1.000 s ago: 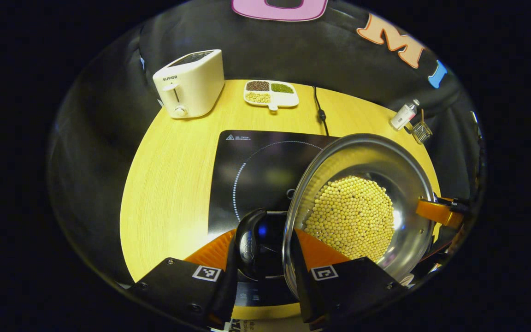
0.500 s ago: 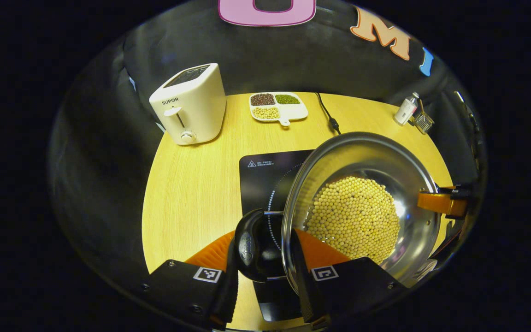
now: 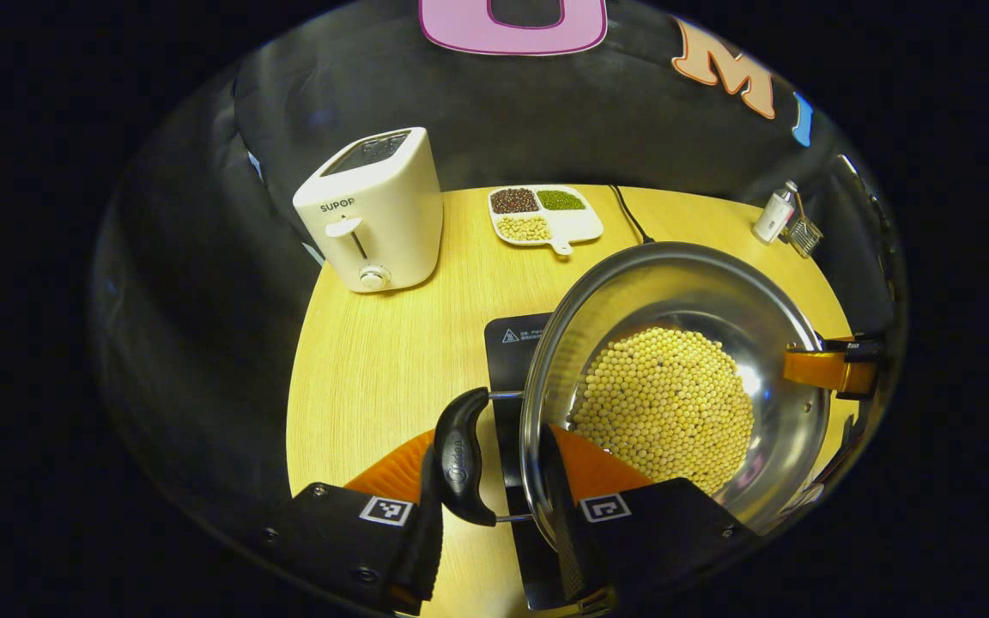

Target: First push the handle of the pot to place it horizontally, then grasp the pot with both hands and set it on the induction cooktop.

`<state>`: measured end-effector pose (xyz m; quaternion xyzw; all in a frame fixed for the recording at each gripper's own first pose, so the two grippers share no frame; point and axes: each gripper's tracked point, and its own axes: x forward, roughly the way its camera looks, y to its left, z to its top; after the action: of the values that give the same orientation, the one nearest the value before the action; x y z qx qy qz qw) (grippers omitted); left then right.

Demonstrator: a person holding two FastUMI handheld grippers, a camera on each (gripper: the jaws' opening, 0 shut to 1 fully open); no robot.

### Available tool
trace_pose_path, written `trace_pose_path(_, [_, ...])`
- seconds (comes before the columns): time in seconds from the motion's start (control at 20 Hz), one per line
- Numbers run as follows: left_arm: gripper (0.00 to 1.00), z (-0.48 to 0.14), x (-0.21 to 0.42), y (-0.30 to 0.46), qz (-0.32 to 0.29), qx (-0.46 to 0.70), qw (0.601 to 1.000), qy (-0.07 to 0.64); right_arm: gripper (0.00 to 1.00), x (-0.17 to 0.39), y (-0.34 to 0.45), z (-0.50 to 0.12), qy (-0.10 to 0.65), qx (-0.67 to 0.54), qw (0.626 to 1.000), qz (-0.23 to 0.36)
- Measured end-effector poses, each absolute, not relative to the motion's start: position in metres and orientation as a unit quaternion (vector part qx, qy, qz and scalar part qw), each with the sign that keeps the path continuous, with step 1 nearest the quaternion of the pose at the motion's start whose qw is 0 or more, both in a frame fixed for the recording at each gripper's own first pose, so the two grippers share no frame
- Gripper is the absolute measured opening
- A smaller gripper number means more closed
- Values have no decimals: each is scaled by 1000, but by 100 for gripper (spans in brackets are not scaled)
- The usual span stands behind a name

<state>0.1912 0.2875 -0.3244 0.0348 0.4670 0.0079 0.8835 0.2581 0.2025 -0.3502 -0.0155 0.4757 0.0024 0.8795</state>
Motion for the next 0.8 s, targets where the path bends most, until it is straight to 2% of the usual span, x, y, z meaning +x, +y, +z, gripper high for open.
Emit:
trace_pose_path(0.1, [57, -324, 191, 287, 9, 29, 887, 461, 48, 260, 202, -351, 469, -15, 883, 4])
trace_pose_path(0.15, [57, -326, 192, 286, 9, 31, 887, 461, 52, 260, 201, -350, 465, -11, 885, 2])
trace_pose_path(0.2, [60, -325, 190, 286, 8, 38, 887, 459, 48, 260, 199, -349, 462, -9, 887, 1])
trace_pose_path(0.35, [71, -322, 183, 288, 7, 59, 890, 453, 56, 257, 198, -348, 446, 8, 895, -6])
trace_pose_path(0.4, [71, -318, 184, 290, 18, 60, 895, 442, 58, 257, 199, -344, 432, 24, 901, -10])
trace_pose_path(0.45, [71, -311, 183, 292, 26, 62, 900, 431, 65, 255, 199, -340, 423, 37, 905, -11])
trace_pose_path(0.55, [81, -299, 181, 296, 42, 68, 907, 414, 72, 253, 203, -335, 418, 58, 907, -2])
trace_pose_path(0.6, [83, -294, 181, 298, 49, 69, 910, 405, 78, 252, 204, -331, 413, 64, 909, 1])
trace_pose_path(0.65, [88, -288, 180, 297, 55, 71, 914, 397, 89, 253, 204, -324, 404, 69, 912, 2])
trace_pose_path(0.75, [88, -273, 180, 301, 69, 86, 922, 371, 97, 249, 202, -315, 389, 69, 919, 1])
trace_pose_path(0.8, [88, -263, 180, 304, 78, 102, 925, 358, 94, 246, 200, -311, 383, 65, 922, 3])
